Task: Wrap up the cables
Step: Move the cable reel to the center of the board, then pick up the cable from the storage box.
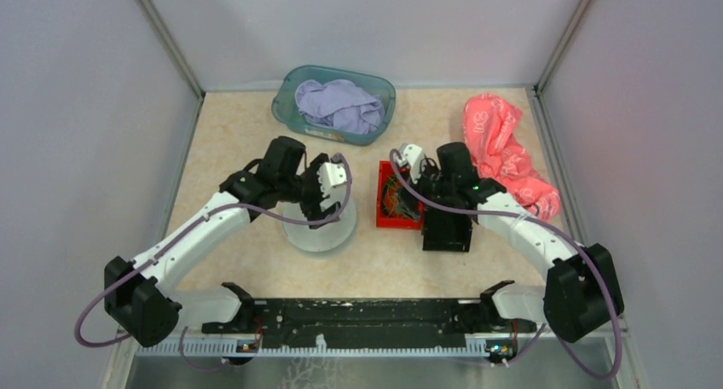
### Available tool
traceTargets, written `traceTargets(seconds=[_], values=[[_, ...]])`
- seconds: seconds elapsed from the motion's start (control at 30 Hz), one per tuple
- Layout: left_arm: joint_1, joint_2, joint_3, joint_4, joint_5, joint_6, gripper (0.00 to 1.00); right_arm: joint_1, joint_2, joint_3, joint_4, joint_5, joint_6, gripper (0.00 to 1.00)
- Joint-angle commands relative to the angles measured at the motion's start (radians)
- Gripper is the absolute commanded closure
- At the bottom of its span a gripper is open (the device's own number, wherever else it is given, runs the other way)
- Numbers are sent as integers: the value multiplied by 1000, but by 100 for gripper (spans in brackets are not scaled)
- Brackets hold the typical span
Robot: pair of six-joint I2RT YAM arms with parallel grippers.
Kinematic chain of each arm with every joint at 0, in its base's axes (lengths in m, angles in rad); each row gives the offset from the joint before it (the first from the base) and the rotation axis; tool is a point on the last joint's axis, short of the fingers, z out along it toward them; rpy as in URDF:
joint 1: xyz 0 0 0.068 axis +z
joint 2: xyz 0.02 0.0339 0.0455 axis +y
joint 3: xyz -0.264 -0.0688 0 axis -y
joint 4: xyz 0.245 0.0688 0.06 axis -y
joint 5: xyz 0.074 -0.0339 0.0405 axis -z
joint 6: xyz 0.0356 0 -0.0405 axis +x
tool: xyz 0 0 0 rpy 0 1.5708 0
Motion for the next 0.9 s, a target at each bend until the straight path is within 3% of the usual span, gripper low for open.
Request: traceTargets(seconds=[0.0,0.13,0.27,0.5,0.57,0.73,0.87], values=[[112,-54,26,90,115,-75,0,76,44,50,-2,30,-48,18],[182,-83,5,126,150,-110,0,125,101,64,-5,102,-55,26],[205,-114,-38,174,151,-120,0,158,162,96,-8,195,-53,40],[237,-117,-62,240,147,-147,0,166,152,164,-39,225,-33,91],[245,-105,-59,271,139,-155,0,166,124,201,-67,205,-32,100],[253,-51,4,309,139,-172,0,165,48,362,-155,164,-39,100],[252,4,64,347,228,-206,0,165,25,571,-226,151,-6,100]])
